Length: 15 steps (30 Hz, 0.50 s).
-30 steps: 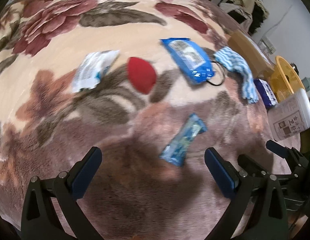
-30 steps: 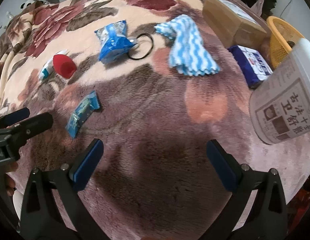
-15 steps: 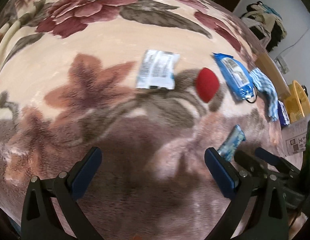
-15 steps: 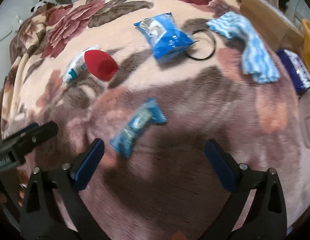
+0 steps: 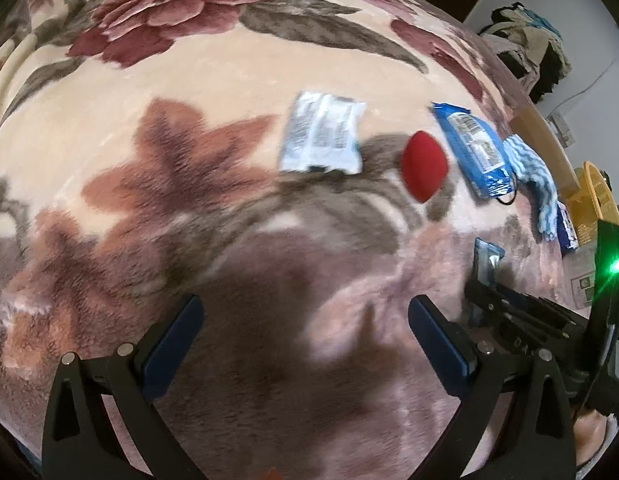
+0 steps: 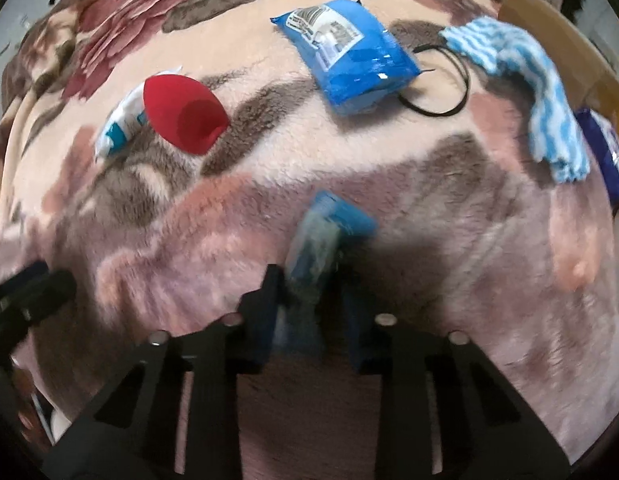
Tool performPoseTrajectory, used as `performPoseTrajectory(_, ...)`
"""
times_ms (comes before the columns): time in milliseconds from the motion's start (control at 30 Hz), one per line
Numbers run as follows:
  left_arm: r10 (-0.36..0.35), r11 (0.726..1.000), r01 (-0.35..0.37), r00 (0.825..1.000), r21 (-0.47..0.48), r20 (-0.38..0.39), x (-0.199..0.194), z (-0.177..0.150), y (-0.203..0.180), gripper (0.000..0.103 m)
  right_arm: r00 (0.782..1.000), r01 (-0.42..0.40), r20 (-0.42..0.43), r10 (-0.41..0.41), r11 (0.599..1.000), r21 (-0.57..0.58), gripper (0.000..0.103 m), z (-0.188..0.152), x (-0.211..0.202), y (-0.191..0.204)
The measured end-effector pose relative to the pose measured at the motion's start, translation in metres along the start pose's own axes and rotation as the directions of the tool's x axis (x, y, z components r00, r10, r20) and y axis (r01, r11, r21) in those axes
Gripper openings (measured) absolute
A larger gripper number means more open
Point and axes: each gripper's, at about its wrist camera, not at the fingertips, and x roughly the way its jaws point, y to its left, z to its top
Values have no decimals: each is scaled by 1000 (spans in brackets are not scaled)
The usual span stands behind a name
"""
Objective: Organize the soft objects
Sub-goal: 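Reach down to the blue snack pack with the right tool and grasp it, then grasp the red makeup sponge with the left tool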
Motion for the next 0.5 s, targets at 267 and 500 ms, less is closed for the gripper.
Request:
performPoseTrajectory(267,-78,997,78,997,4,14,14,29,-54,102,997,39,60,-41,999,37,24,8,-22,-46)
performPoseTrajectory(500,-58,995,59,998,-79,20,40,64,-82,86,999,-14,39,11,998,57,24,11,-17,-58)
